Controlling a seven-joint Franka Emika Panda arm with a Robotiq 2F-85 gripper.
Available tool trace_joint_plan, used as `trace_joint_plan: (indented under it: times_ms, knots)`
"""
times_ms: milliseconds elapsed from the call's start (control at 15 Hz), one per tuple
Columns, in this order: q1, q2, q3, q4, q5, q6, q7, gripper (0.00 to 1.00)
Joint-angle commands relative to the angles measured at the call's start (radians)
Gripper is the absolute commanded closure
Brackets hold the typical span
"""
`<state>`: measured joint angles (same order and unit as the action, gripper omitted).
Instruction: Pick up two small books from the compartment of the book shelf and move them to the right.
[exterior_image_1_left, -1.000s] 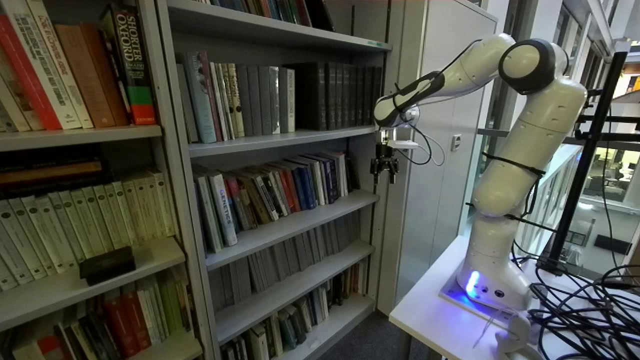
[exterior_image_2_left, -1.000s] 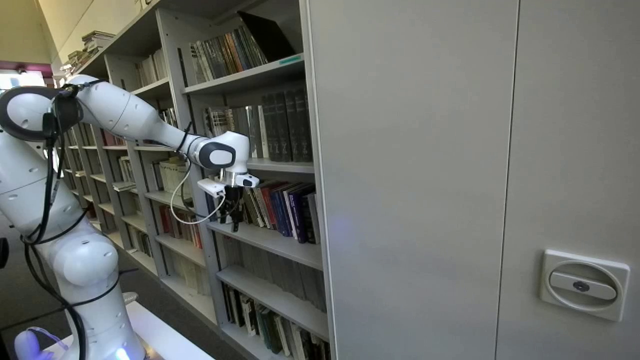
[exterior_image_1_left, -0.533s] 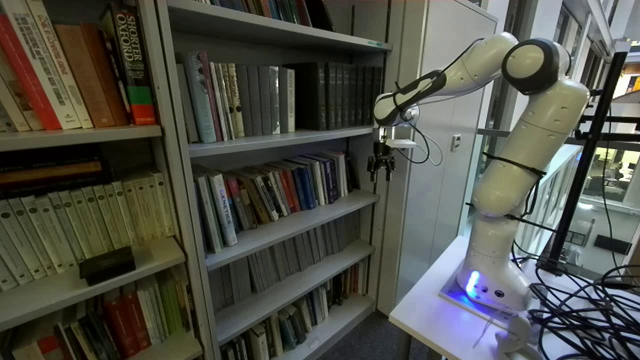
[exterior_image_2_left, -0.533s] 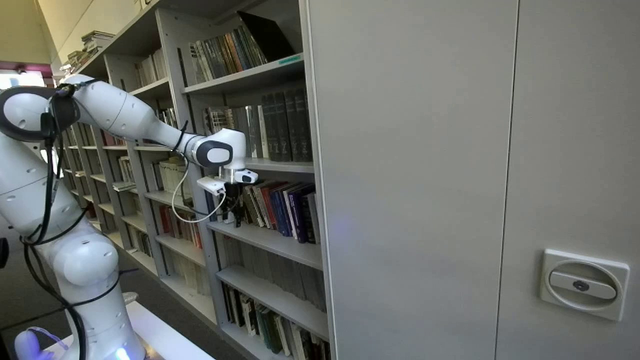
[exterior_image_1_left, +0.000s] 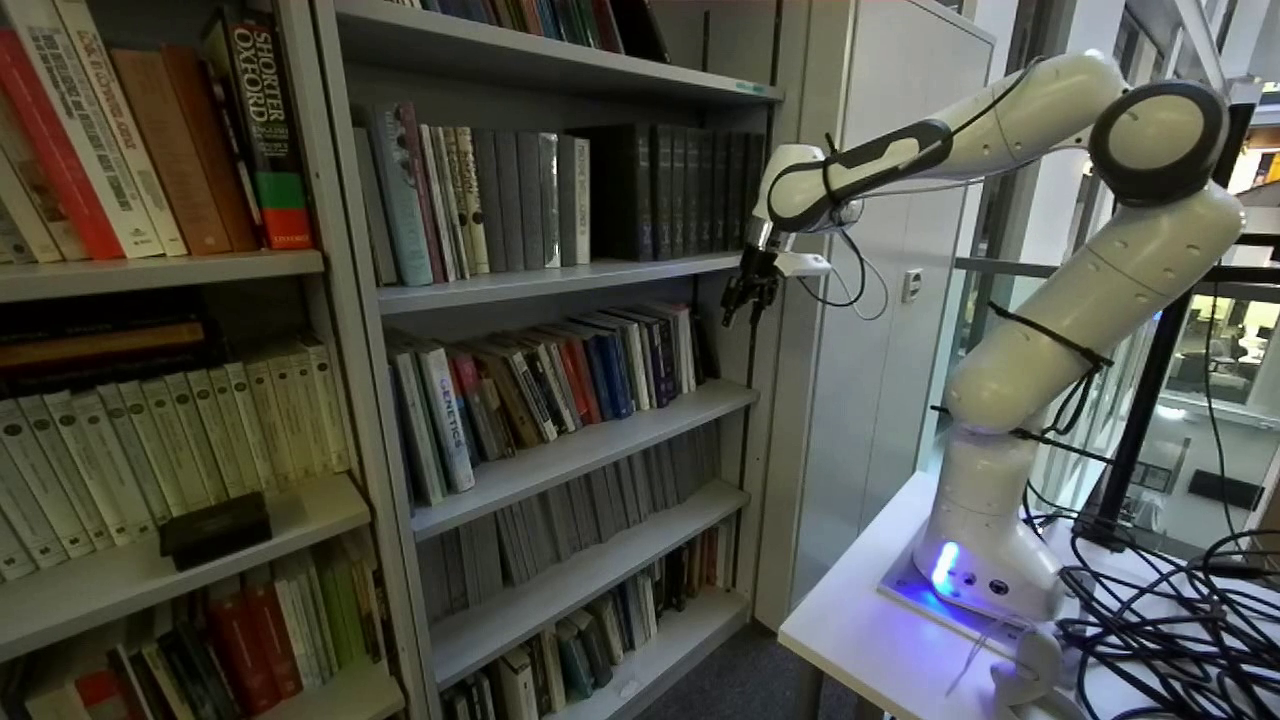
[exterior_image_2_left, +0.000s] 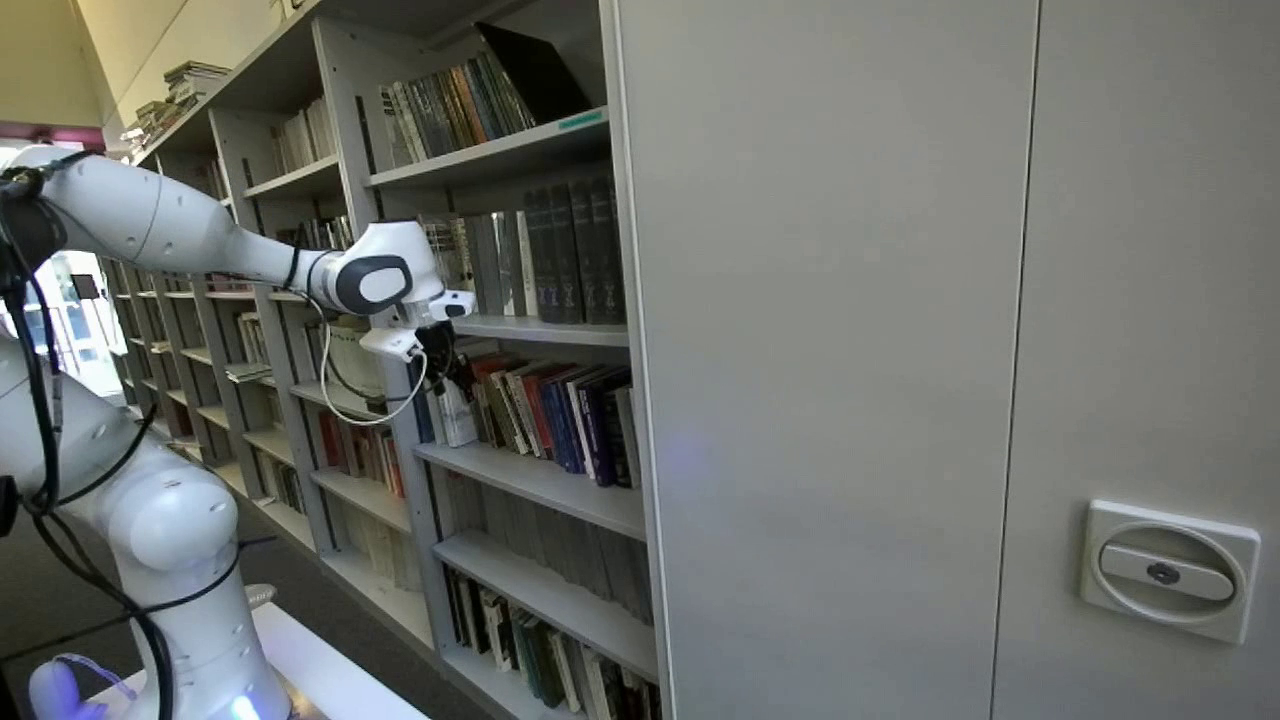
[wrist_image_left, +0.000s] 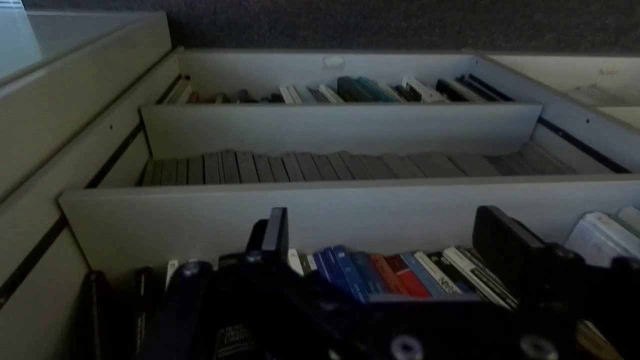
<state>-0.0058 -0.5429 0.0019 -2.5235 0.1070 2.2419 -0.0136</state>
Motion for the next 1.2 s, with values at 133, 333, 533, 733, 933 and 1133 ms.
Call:
trace_joint_plan:
  times_ms: [133,333,533,733,933,1133]
  knots:
    - [0.012,-0.049,-0.003,-0.021,-0.006,0.015,0.004,0.0]
    - [0.012,-0.053,-0.003,-0.025,-0.007,0.016,0.004,0.0]
    - [0.012,-0.053,-0.003,-0.027,-0.008,0.016,0.004,0.0]
    - [0.012,-0.053,-0.003,-0.028,-0.008,0.016,0.004,0.0]
    - [0.018,-0.075,0.034,-0.022,-0.04,0.084,0.007,0.0]
    - [0.062,-0.077,0.068,-0.013,-0.064,0.191,-0.025,0.0]
